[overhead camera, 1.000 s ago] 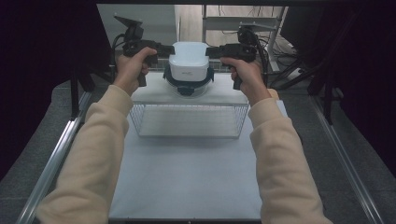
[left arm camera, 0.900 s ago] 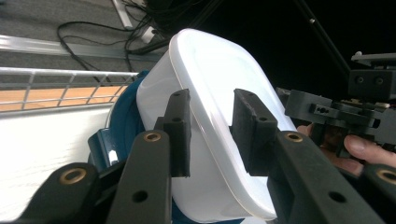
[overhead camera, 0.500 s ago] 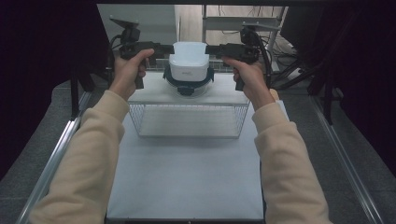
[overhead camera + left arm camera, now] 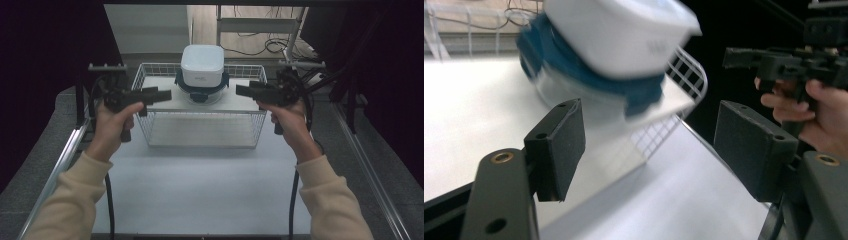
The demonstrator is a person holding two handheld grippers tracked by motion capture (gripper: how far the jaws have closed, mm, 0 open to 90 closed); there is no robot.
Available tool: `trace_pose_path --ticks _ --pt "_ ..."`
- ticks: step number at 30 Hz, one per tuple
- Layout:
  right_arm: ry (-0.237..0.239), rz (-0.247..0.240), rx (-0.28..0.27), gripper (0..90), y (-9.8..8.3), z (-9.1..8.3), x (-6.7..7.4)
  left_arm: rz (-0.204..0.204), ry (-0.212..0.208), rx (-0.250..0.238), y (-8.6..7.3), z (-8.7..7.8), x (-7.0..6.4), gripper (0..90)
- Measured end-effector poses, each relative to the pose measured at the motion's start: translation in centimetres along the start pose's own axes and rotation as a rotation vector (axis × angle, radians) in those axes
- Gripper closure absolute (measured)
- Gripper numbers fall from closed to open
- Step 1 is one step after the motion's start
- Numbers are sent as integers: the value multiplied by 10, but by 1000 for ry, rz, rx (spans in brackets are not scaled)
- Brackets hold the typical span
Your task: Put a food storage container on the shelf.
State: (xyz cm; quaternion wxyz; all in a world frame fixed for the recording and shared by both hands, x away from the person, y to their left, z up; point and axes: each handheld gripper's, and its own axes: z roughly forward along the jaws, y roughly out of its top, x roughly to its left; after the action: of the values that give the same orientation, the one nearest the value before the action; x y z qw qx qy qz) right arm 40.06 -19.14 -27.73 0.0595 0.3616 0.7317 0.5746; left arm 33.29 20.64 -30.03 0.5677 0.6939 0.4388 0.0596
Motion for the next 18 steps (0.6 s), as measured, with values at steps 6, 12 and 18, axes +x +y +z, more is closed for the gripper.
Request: trace_pose_path --ticks 6,12,18 --pt "-35 -31 32 266 -55 -24 11 43 27 34 -55 -4 -5 271" --pt "-35 -34 41 264 -107 -40 14 7 34 89 -112 5 4 271" --pt "-86 -52 91 263 -155 -46 12 -43 70 127 -154 14 20 275"
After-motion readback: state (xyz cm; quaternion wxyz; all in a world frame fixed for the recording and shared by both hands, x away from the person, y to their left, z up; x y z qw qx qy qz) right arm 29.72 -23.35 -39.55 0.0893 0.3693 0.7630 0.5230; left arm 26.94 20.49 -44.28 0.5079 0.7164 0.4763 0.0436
